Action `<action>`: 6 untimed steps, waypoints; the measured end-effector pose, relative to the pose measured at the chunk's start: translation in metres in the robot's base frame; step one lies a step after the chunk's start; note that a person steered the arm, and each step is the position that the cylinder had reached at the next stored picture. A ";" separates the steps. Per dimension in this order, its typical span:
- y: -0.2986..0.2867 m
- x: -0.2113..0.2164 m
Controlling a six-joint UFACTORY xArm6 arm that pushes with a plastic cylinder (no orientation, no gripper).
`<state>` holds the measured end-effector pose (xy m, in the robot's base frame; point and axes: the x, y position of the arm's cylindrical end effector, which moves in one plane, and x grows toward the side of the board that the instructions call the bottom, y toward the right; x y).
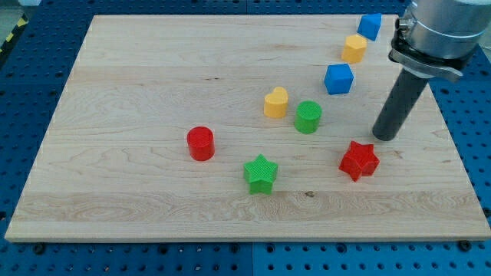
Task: Push the blue cube up a bit
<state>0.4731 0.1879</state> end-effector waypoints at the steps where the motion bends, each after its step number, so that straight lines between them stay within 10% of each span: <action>1: -0.020 -0.019; 6: -0.012 -0.090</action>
